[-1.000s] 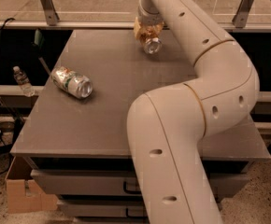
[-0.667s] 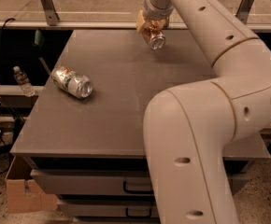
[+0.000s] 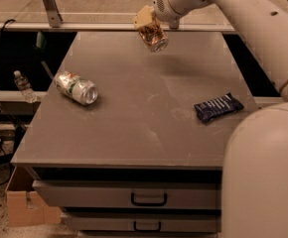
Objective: Place orange can upright
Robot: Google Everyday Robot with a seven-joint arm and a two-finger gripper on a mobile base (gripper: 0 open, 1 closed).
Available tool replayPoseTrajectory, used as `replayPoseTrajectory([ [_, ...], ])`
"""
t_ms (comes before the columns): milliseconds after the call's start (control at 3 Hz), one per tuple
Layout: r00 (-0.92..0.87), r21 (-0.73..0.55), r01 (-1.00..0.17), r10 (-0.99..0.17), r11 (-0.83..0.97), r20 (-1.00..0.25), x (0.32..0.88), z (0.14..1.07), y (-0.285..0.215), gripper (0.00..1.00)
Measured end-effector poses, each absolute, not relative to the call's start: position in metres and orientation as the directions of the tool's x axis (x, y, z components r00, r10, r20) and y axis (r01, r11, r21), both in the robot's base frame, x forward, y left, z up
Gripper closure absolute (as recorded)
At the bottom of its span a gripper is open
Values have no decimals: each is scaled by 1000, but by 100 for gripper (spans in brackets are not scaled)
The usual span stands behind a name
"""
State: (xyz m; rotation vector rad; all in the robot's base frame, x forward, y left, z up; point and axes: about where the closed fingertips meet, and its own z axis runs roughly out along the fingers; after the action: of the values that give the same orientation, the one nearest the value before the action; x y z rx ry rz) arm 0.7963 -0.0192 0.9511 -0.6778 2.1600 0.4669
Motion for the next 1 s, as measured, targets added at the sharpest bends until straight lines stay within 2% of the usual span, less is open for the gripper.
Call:
replayPoseTrajectory([
  [333, -425, 144, -721, -269, 678, -864, 770, 961, -3, 100],
  [1000, -238, 140, -860, -144, 491, -960, 746, 965, -21, 100],
])
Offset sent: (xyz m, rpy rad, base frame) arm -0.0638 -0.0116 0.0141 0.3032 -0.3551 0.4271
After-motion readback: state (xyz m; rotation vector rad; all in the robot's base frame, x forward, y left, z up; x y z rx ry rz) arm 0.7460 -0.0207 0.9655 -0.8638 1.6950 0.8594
